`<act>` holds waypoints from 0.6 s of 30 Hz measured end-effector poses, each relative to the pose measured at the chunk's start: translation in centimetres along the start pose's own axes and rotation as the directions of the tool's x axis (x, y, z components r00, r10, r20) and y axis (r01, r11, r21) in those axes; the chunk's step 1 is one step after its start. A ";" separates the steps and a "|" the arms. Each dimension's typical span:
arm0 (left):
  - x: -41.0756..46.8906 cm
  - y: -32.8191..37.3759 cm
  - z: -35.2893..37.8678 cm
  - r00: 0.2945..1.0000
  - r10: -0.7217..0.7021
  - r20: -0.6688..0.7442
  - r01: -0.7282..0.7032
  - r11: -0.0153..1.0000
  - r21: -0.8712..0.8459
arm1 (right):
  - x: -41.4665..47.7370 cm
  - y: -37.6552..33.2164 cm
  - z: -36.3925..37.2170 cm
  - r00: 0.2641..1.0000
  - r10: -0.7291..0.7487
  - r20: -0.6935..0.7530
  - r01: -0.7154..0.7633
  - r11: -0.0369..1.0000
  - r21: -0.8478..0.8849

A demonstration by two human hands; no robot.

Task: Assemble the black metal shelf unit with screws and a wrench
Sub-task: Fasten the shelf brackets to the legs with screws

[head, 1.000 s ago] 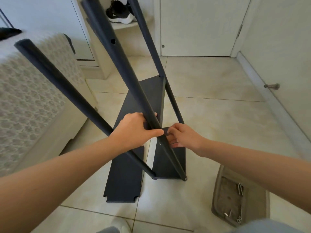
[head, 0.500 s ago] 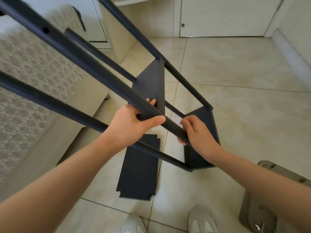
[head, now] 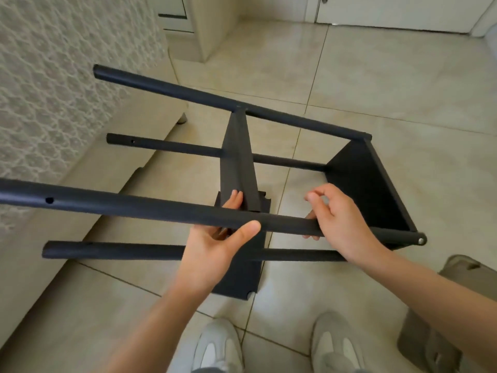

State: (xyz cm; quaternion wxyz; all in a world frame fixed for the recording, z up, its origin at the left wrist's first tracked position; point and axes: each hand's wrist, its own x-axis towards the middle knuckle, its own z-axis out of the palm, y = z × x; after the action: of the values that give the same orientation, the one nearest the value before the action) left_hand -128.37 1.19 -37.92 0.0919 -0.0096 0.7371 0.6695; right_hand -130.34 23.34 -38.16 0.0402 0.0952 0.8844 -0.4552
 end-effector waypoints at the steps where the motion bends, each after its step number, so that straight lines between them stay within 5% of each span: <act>1: -0.4 -0.7 0.0 1.000 -0.007 -0.015 0.006 1.000 -0.023 | -0.1 0.1 0.2 1.000 -0.005 0.010 0.005 1.000 -0.019; 18: -2.6 -8.3 0.8 0.994 -0.107 0.019 0.109 0.967 -0.229 | -2.4 3.3 2.1 0.998 0.047 0.038 -0.041 0.987 -0.153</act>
State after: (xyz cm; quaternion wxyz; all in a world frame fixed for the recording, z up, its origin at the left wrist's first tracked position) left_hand -124.54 0.84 -45.82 0.1290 -0.0580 0.6527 0.7443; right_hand -127.33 23.22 -41.60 0.0756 0.1020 0.9132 -0.3873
